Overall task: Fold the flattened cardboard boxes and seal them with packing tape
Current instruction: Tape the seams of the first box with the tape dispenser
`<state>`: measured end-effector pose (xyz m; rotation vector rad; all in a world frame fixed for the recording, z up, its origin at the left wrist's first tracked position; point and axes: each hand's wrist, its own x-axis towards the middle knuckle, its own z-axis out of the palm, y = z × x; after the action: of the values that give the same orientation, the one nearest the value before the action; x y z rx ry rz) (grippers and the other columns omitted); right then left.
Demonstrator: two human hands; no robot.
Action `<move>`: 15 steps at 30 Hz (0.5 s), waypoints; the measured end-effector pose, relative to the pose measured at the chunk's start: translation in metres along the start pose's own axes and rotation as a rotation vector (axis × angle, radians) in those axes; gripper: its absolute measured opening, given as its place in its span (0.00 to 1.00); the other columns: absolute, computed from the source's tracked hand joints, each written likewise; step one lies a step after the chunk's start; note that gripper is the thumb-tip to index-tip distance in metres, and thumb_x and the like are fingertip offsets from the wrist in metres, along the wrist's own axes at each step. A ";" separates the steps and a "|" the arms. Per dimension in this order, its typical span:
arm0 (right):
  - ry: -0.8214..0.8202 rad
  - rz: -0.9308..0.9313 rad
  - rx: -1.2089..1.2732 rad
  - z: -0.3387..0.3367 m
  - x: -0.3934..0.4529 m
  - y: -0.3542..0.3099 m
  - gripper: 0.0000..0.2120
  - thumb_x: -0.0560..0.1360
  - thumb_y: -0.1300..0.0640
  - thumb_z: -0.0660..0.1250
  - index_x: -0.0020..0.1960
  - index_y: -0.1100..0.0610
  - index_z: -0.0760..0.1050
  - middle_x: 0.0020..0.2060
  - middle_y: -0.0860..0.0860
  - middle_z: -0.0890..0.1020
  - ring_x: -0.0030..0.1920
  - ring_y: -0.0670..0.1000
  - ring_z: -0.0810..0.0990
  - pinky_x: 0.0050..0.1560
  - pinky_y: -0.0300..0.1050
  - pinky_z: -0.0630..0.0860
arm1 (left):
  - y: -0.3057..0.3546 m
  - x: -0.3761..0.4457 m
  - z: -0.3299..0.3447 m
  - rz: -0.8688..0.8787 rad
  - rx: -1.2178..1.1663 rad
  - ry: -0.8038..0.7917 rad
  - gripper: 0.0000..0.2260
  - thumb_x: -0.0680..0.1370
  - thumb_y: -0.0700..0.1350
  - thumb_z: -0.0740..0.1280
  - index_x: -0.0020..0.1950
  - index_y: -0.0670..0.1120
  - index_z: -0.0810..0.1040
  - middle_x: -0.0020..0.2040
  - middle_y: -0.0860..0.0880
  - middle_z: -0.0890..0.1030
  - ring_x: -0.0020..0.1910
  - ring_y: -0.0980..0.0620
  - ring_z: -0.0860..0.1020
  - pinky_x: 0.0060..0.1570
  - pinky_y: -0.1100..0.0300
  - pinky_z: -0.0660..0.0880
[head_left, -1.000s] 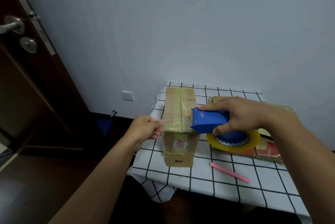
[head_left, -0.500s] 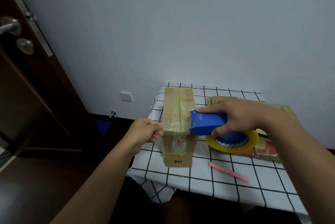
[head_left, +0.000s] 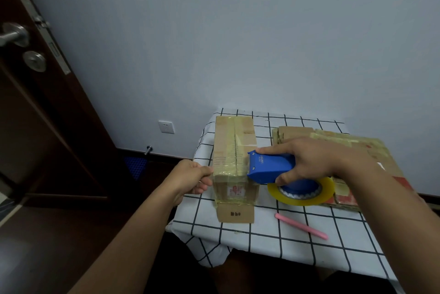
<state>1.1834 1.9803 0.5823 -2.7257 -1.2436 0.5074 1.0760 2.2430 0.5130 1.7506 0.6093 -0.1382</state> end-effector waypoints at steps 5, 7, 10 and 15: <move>0.013 0.014 0.045 0.005 -0.001 0.007 0.35 0.71 0.39 0.72 0.72 0.27 0.57 0.52 0.37 0.72 0.53 0.46 0.72 0.46 0.37 0.69 | -0.006 -0.004 0.001 0.071 0.403 0.184 0.15 0.78 0.57 0.66 0.50 0.45 0.77 0.41 0.47 0.84 0.38 0.50 0.81 0.41 0.57 0.77; 0.013 0.011 0.070 0.005 -0.002 0.010 0.35 0.71 0.40 0.72 0.72 0.27 0.58 0.49 0.34 0.71 0.52 0.44 0.72 0.47 0.36 0.69 | -0.015 -0.009 0.009 0.334 0.574 0.420 0.14 0.78 0.53 0.64 0.59 0.47 0.76 0.50 0.51 0.81 0.46 0.54 0.77 0.46 0.59 0.72; 0.015 -0.005 0.115 0.007 -0.002 0.010 0.35 0.71 0.41 0.73 0.72 0.27 0.58 0.50 0.33 0.70 0.52 0.44 0.73 0.51 0.40 0.73 | -0.033 -0.012 0.031 0.945 0.793 0.447 0.18 0.77 0.49 0.67 0.65 0.46 0.75 0.60 0.51 0.78 0.58 0.57 0.73 0.58 0.55 0.75; 0.046 -0.005 0.132 0.010 -0.002 0.010 0.35 0.71 0.40 0.73 0.72 0.27 0.58 0.55 0.39 0.74 0.54 0.45 0.74 0.55 0.44 0.74 | -0.048 0.022 0.043 1.154 1.146 0.372 0.28 0.71 0.52 0.77 0.68 0.46 0.76 0.67 0.46 0.77 0.67 0.44 0.75 0.66 0.51 0.65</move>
<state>1.1861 1.9720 0.5708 -2.6097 -1.1617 0.5039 1.0821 2.2166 0.4504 2.9933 -0.4438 0.8066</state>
